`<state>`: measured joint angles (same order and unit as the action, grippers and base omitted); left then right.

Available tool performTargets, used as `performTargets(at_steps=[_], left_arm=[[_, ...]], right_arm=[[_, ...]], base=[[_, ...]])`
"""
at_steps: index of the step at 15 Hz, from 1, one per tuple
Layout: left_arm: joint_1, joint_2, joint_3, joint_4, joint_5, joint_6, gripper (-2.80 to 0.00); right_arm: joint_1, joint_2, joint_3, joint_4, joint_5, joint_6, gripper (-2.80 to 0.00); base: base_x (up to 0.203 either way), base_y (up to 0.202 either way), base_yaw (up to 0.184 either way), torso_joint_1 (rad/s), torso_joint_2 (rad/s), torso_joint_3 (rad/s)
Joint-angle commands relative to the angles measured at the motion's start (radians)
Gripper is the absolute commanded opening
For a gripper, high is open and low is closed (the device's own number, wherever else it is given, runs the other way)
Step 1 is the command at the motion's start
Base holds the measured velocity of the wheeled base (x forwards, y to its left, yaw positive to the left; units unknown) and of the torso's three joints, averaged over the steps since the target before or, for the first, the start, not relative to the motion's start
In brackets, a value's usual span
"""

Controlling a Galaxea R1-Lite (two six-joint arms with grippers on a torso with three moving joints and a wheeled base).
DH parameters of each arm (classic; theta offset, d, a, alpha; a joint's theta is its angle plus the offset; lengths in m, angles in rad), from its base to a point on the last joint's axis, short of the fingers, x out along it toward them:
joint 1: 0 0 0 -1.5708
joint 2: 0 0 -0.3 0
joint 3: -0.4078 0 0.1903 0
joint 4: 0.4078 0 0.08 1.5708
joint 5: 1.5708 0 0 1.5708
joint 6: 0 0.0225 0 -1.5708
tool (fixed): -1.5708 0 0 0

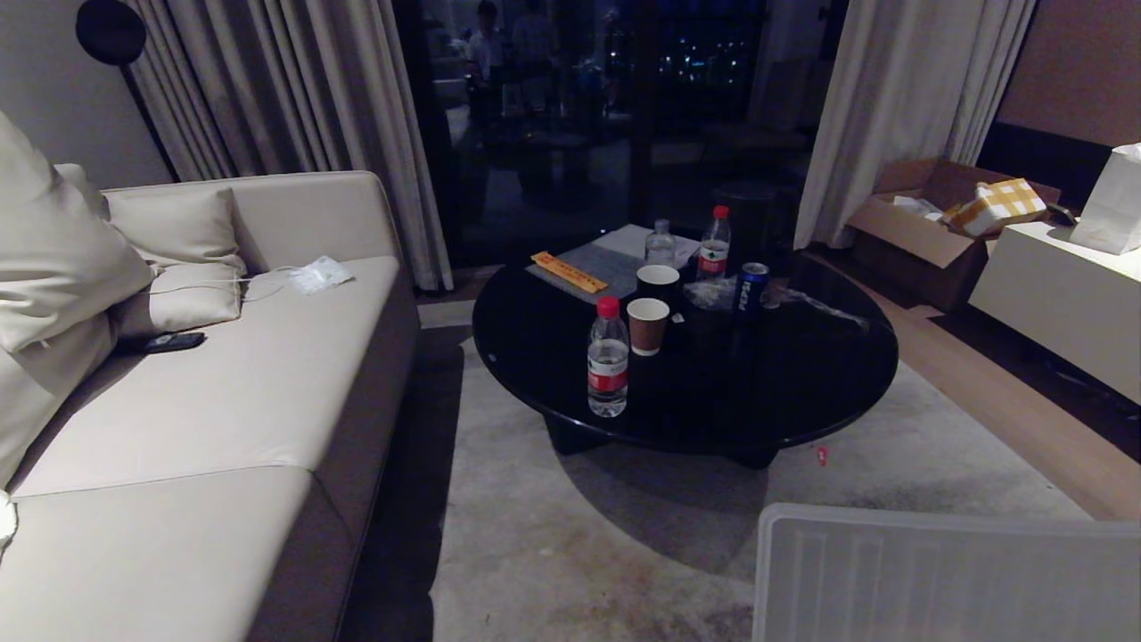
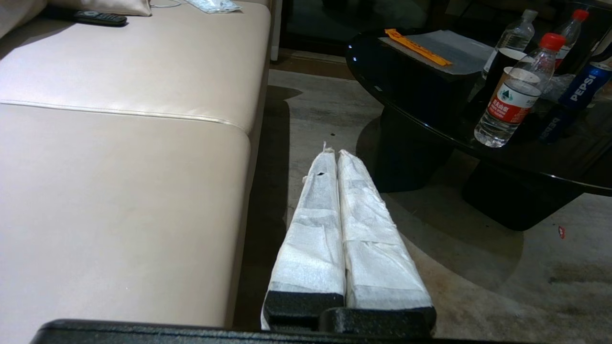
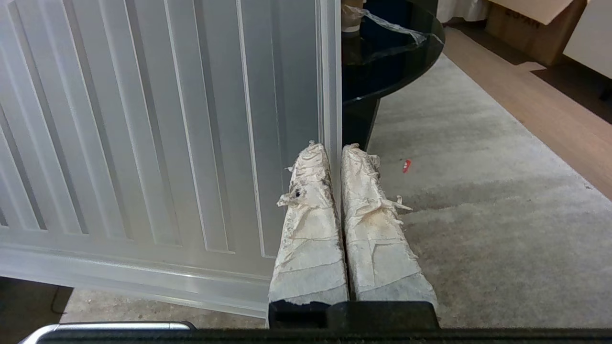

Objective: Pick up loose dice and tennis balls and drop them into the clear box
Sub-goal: Close the lid

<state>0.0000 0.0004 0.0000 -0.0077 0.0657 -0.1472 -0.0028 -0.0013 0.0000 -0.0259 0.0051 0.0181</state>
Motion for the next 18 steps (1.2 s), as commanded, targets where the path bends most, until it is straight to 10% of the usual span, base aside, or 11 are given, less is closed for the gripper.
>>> performTargets(at_steps=[1,18], left_arm=[[0.0,0.0,0.0,0.0,0.001,-0.002,-2.8],[0.0,0.001,0.0,-0.002,0.0,0.003,-2.8]], right_arm=[[0.001,0.001,0.009,0.0,-0.001,0.0,-2.8],[0.0,0.001,0.009,-0.002,0.001,0.0,-2.8]], base=[[0.0,0.0,0.0,0.0,0.0,0.0],[0.0,0.0,0.0,0.0,0.0,0.0]])
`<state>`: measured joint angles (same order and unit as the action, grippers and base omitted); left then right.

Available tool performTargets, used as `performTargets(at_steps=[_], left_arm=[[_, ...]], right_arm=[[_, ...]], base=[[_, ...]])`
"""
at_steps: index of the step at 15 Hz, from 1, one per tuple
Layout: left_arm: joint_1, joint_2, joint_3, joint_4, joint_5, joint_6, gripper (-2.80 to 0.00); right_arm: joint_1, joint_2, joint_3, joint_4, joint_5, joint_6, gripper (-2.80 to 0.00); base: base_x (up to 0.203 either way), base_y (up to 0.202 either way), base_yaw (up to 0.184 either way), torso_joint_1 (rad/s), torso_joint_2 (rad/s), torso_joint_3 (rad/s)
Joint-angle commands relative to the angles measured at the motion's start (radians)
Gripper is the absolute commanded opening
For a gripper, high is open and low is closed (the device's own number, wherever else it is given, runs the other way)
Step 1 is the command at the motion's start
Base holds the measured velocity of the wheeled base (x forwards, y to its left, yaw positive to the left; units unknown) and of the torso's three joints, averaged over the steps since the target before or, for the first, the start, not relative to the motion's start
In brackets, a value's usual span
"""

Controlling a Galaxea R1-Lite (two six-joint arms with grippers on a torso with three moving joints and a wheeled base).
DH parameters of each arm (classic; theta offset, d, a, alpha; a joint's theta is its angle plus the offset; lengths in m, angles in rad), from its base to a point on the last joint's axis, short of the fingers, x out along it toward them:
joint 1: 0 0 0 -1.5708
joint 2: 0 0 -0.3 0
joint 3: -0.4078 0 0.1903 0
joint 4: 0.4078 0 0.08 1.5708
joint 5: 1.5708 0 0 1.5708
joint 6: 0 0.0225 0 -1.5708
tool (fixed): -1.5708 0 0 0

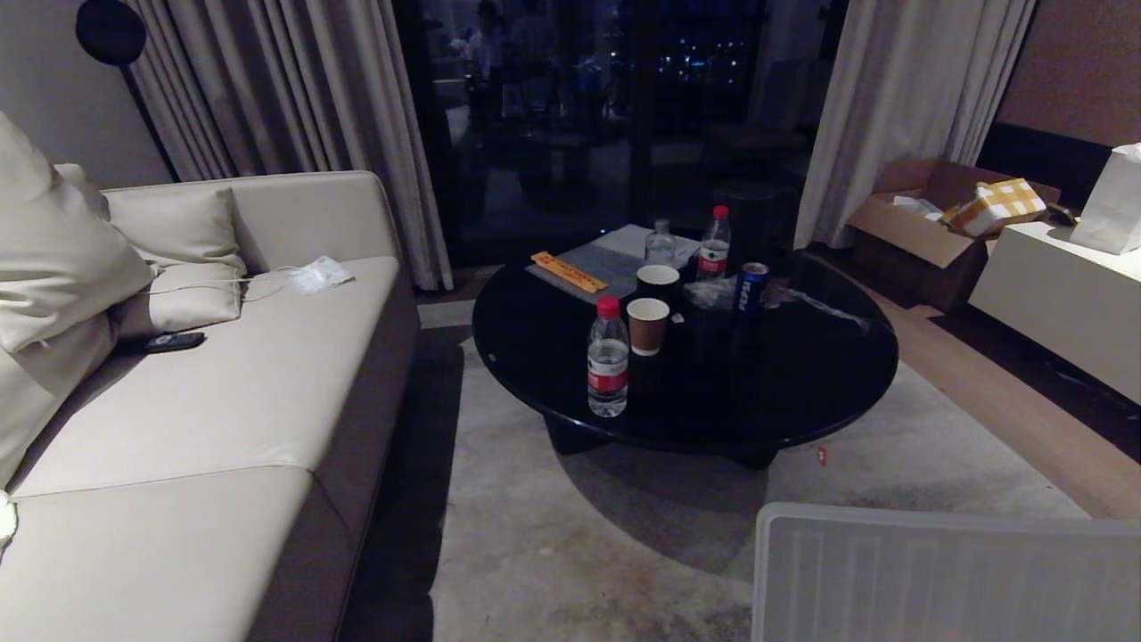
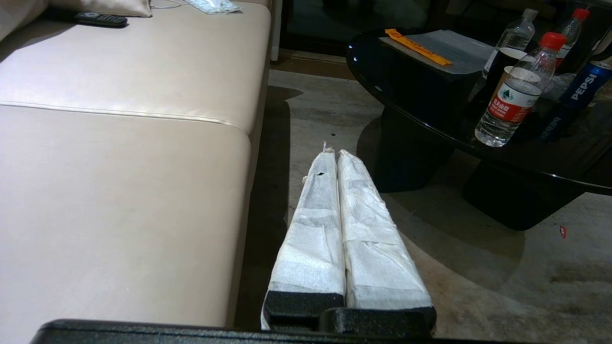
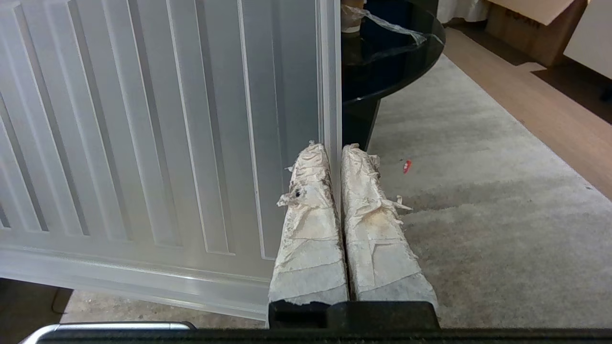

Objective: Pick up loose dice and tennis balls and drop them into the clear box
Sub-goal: Close the lid

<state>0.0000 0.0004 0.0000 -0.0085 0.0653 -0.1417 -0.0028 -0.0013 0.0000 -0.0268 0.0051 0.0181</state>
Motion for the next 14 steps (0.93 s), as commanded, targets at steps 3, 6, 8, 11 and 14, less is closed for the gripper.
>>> performTargets(at_steps=[3,6,8,11,14], left_arm=[[0.0,0.0,0.0,0.001,0.001,-0.001,-2.8],[0.0,0.001,0.0,0.001,0.001,-0.001,-2.8],[0.0,0.001,0.0,0.002,0.001,-0.001,-2.8],[0.0,0.001,0.0,0.002,0.001,-0.001,-2.8],[0.0,0.001,0.0,0.002,0.001,0.001,-2.8]], right_arm=[[0.0,0.001,0.009,-0.001,0.0,0.002,-2.8],[0.001,0.001,0.009,0.0,0.0,0.0,-2.8],[0.0,0.001,0.009,-0.001,0.0,0.0,-2.8],[0.0,0.001,0.009,0.0,0.001,0.0,-2.8],[0.0,0.001,0.009,-0.001,-0.001,0.0,-2.8]], base=[[0.0,0.0,0.0,0.0,0.0,0.0],[0.0,0.0,0.0,0.0,0.0,0.0],[0.0,0.0,0.0,0.0,0.0,0.0],[-0.001,-0.129,-0.005,0.001,0.0,0.004],[0.0,-0.174,0.0,0.002,0.0,0.006]])
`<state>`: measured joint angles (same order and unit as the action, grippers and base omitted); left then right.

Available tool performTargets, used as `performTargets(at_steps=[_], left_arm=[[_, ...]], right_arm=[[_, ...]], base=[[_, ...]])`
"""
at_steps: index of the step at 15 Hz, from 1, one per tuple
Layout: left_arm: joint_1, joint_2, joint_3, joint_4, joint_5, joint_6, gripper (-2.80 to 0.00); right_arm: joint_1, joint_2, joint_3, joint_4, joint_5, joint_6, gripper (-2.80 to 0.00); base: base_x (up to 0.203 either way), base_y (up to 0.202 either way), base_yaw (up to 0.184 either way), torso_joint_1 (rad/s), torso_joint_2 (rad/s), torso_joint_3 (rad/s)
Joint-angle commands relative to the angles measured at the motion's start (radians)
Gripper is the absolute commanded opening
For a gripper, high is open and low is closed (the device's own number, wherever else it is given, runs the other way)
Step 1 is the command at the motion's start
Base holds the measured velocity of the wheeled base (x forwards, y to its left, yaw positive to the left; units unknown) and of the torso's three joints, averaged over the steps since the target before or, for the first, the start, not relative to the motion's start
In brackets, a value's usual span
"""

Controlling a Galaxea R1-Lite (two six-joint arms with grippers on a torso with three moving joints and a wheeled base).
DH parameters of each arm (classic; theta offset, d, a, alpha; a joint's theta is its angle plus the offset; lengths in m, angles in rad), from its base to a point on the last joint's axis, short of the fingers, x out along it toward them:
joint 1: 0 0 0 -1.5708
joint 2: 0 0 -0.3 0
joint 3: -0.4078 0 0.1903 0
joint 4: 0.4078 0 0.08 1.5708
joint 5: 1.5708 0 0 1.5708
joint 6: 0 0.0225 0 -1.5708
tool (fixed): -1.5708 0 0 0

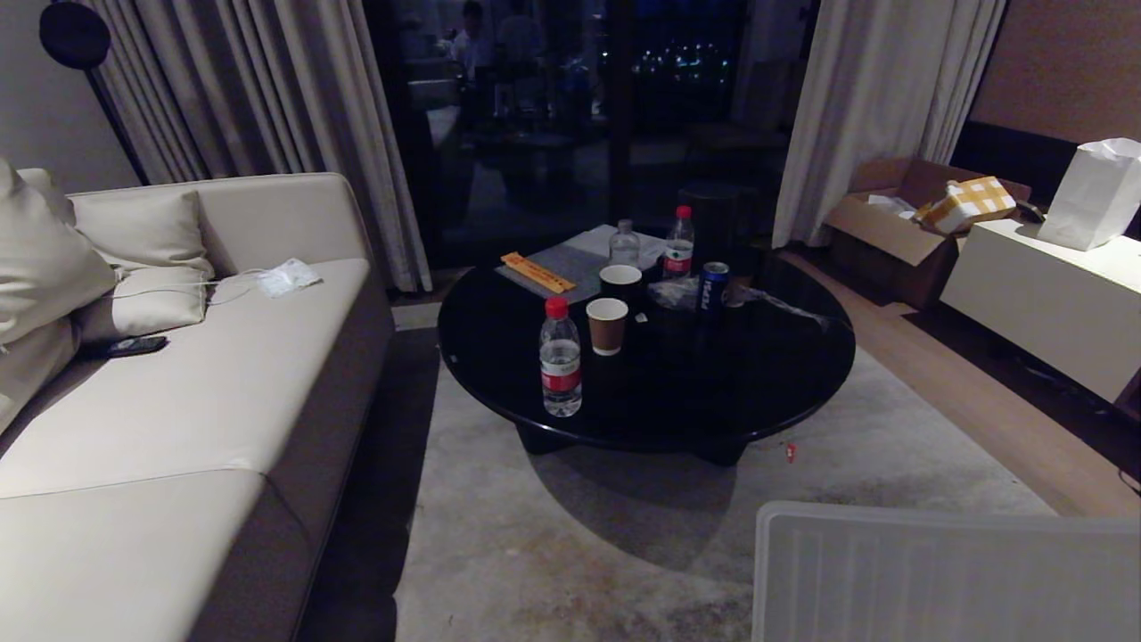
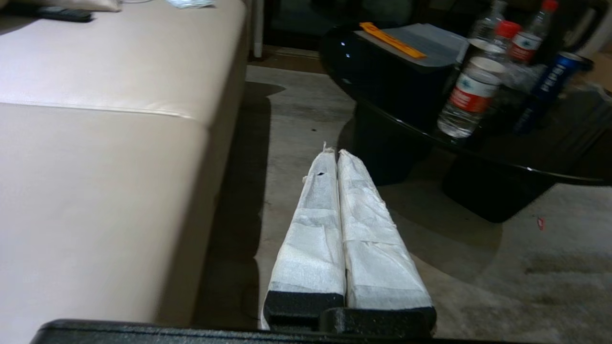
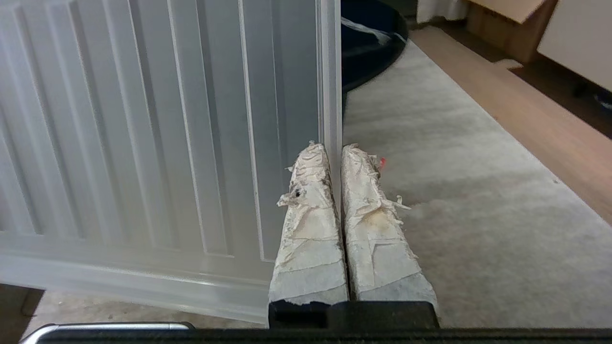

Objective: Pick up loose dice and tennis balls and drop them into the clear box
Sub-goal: Close the lid

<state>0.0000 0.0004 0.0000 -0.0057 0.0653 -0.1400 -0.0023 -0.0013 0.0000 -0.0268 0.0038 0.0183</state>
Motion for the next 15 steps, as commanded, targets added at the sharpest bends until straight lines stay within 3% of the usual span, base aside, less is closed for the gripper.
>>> performTargets(at_steps=[1,9,15], left_arm=[[0.0,0.001,0.0,0.0,0.001,-0.001,-2.8],[0.0,0.0,0.0,0.0,0.001,-0.003,-2.8],[0.0,0.0,0.0,0.0,0.002,-0.003,-2.8]], right_arm=[[-0.001,0.001,0.009,0.001,0.002,0.0,-2.8],[0.0,0.001,0.009,0.0,0.002,0.0,-2.8],[0.0,0.001,0.009,-0.001,0.002,0.0,-2.8]], base=[[0.0,-0.105,-0.01,0.007,0.01,-0.006],[0.0,-0.006,0.0,0.0,0.0,0.0],[-0.171,0.0,0.0,0.002,0.0,0.002]])
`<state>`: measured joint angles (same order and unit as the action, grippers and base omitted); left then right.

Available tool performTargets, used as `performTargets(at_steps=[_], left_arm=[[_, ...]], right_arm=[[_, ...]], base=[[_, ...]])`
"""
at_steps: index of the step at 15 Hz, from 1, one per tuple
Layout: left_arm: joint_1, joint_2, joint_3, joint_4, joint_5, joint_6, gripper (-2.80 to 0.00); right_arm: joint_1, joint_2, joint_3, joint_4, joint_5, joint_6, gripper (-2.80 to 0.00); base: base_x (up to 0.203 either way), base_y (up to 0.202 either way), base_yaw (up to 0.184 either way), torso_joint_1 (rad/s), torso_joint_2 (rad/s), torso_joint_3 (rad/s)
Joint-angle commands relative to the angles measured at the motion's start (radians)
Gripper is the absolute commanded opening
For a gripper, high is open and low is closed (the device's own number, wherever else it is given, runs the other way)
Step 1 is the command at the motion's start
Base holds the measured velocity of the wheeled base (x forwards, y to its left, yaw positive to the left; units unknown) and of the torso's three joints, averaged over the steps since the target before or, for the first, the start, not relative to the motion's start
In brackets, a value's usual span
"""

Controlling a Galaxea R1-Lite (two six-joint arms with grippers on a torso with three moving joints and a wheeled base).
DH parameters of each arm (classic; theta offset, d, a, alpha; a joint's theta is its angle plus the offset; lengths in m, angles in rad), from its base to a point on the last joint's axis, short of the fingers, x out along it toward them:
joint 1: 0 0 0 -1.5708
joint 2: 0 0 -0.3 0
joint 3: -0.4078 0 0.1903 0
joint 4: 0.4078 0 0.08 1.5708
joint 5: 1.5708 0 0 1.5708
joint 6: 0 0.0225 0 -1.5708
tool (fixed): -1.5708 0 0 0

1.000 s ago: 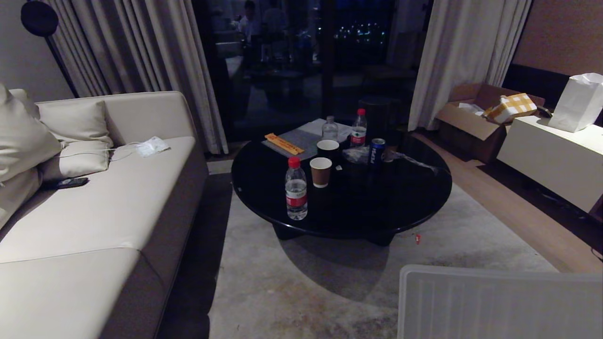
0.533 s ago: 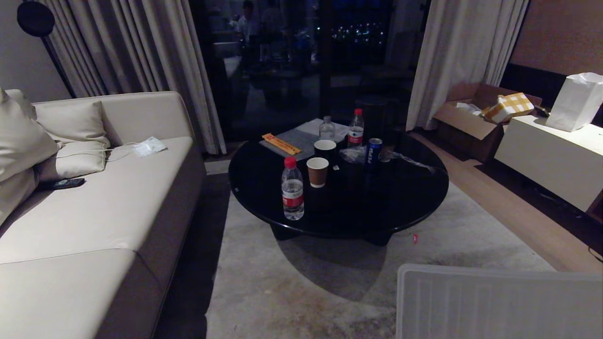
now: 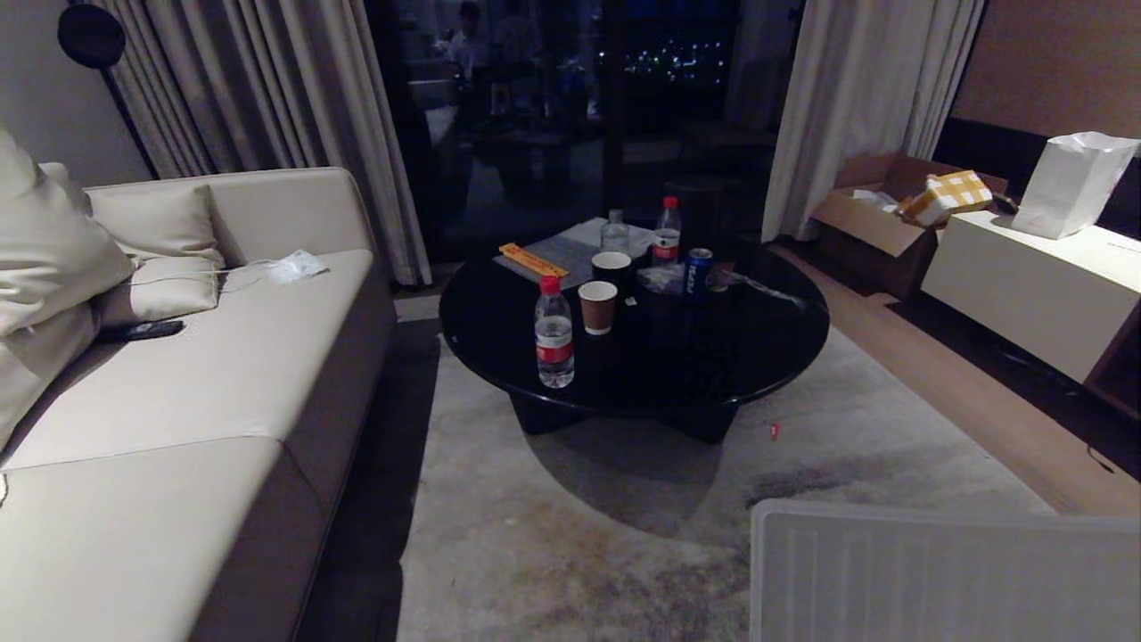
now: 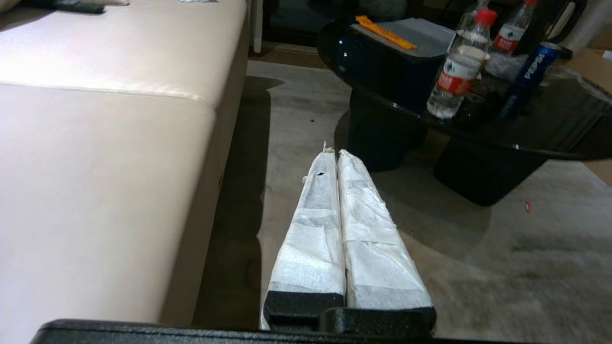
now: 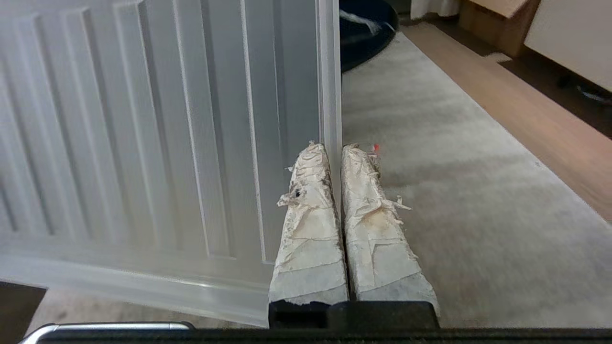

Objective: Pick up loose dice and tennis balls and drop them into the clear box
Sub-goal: Close the lid

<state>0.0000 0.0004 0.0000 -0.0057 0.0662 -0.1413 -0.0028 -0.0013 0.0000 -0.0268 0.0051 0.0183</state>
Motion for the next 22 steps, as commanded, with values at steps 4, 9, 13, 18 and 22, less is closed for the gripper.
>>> performTargets(at_steps=[4,9,13,18,22], left_arm=[[0.0,0.001,0.0,0.0,0.001,-0.001,-2.8],[0.0,0.001,0.0,-0.002,0.0,-0.001,-2.8],[0.0,0.001,0.0,0.0,0.0,-0.002,-2.8],[0.0,0.001,0.0,-0.002,0.001,-0.003,-2.8],[0.0,0.0,0.0,-0.002,0.0,-0.002,-2.8]], right_arm=[[0.0,0.001,0.009,-0.001,0.001,0.0,-2.8],[0.001,0.001,0.009,0.0,0.001,0.0,-2.8],[0.0,0.001,0.009,0.0,0.001,0.0,-2.8],[0.0,0.001,0.009,0.0,0.001,0.0,-2.8],[0.0,0.001,0.009,0.0,0.001,0.0,-2.8]], base=[[-0.184,0.0,-0.003,0.004,0.0,0.003],[-0.183,0.0,-0.001,0.004,0.0,0.005],[-0.185,0.0,-0.001,0.002,0.0,-0.001],[-0.184,0.0,-0.001,0.004,0.0,-0.001],[-0.143,0.0,-0.001,0.003,0.0,0.002]])
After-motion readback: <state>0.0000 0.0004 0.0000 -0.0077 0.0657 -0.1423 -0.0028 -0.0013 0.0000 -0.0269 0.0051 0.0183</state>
